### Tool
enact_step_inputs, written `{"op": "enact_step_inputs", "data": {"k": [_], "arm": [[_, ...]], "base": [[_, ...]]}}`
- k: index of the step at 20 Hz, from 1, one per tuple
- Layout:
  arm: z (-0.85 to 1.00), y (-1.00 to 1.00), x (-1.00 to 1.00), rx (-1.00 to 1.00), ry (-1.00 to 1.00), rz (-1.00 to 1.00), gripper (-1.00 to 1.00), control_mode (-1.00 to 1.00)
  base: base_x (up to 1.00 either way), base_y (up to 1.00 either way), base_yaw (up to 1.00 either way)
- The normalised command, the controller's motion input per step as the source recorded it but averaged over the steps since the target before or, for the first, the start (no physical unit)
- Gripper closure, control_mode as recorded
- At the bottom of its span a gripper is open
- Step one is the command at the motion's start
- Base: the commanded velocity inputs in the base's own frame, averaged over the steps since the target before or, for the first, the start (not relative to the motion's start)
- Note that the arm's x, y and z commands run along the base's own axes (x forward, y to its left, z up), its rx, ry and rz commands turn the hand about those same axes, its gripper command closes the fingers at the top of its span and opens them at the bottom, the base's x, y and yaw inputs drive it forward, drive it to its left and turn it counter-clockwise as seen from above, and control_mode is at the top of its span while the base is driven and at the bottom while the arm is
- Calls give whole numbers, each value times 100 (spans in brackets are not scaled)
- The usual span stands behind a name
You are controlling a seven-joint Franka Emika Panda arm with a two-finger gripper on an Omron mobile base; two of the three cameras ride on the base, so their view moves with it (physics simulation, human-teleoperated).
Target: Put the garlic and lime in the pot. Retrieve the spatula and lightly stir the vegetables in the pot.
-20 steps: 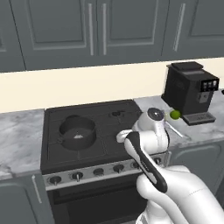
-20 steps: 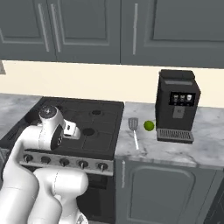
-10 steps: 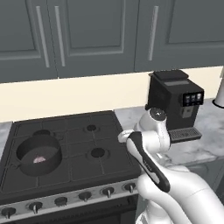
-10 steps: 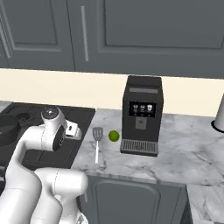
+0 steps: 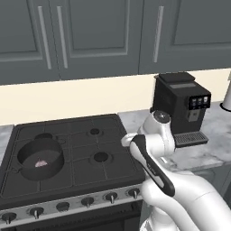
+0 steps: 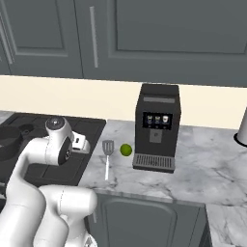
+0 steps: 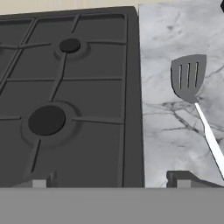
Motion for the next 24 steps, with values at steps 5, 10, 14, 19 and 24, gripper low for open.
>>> {"op": "enact_step_inputs", "data": {"k": [5,10,14,19,24], "arm": [[0,0,0,0,0,0,-100,100],[0,-3,0,0,11,-10,-100,-100],[0,-22,8,0,30,-28,-100,-100],[28,-48,43,5,27,-50,-100,-100],[13,-29,86,1,20,-44,-100,-100]], "base": [[0,0,0],[0,0,0],[0,0,0],[0,0,0],[0,0,0]]}}
